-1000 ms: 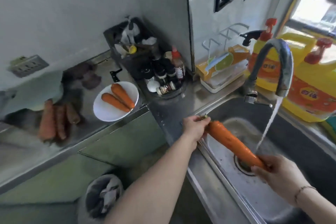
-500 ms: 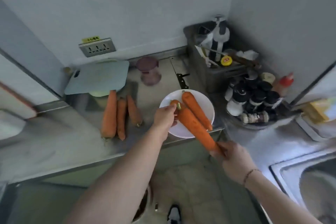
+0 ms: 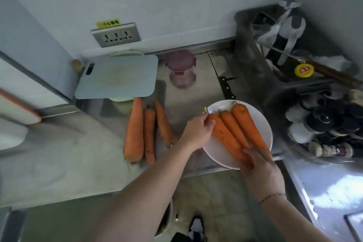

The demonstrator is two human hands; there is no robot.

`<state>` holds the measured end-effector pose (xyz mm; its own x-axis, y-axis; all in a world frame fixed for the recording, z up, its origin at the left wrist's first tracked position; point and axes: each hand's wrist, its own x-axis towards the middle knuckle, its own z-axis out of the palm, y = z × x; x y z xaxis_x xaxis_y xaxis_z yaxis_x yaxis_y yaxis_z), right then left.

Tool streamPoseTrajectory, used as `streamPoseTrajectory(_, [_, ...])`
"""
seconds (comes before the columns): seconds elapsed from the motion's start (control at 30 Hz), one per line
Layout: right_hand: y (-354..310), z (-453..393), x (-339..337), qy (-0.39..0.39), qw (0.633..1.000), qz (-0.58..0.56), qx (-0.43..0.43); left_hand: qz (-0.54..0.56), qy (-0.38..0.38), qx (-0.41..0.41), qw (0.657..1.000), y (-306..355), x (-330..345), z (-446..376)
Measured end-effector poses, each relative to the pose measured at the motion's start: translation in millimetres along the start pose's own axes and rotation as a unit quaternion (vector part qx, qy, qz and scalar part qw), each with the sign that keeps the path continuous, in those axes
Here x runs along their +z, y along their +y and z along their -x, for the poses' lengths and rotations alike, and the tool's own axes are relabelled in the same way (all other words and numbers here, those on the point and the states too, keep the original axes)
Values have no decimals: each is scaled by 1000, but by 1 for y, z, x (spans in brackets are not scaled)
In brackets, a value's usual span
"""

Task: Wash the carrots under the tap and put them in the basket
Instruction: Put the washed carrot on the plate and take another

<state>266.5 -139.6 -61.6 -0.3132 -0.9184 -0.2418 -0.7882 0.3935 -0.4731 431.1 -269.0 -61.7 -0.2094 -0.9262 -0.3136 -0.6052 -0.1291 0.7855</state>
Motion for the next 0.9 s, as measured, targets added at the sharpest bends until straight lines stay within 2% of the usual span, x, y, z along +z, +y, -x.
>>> streamPoseTrajectory(0.13, [-10,-4,-13,-38,992,122,5,-151,16,43,987,8,-2,6])
streamPoseTrajectory(0.2, [-24,-6,-22,-21,984,170,-54,-171,19,55,984,4,-13,10])
streamPoseTrajectory(0.27, [-44,-6,-19,2,977,152,-147,-162,64,56,983,-2,-32,10])
streamPoseTrajectory(0.33, [-65,-6,-1,-3,976,54,-212,-131,131,59,981,-11,-55,10])
streamPoseTrajectory(0.4, [-93,-7,23,-63,976,-32,-208,-129,146,64,979,-24,-78,13])
streamPoseTrajectory(0.5, [-132,-14,54,-127,974,-42,-184,-175,79,85,978,-42,-106,19])
streamPoseTrajectory(0.6, [-159,-24,74,-111,979,39,-168,-221,13,107,969,-50,-115,27])
streamPoseTrajectory(0.73, [-174,-33,90,-86,979,130,-128,-212,-3,92,973,-58,-115,34])
streamPoseTrajectory(0.83, [-174,-37,94,-75,983,122,-117,-176,-7,80,981,-65,-116,31])
streamPoseTrajectory(0.9, [-171,-41,92,-87,990,76,-77,-161,-18,92,983,-66,-118,29])
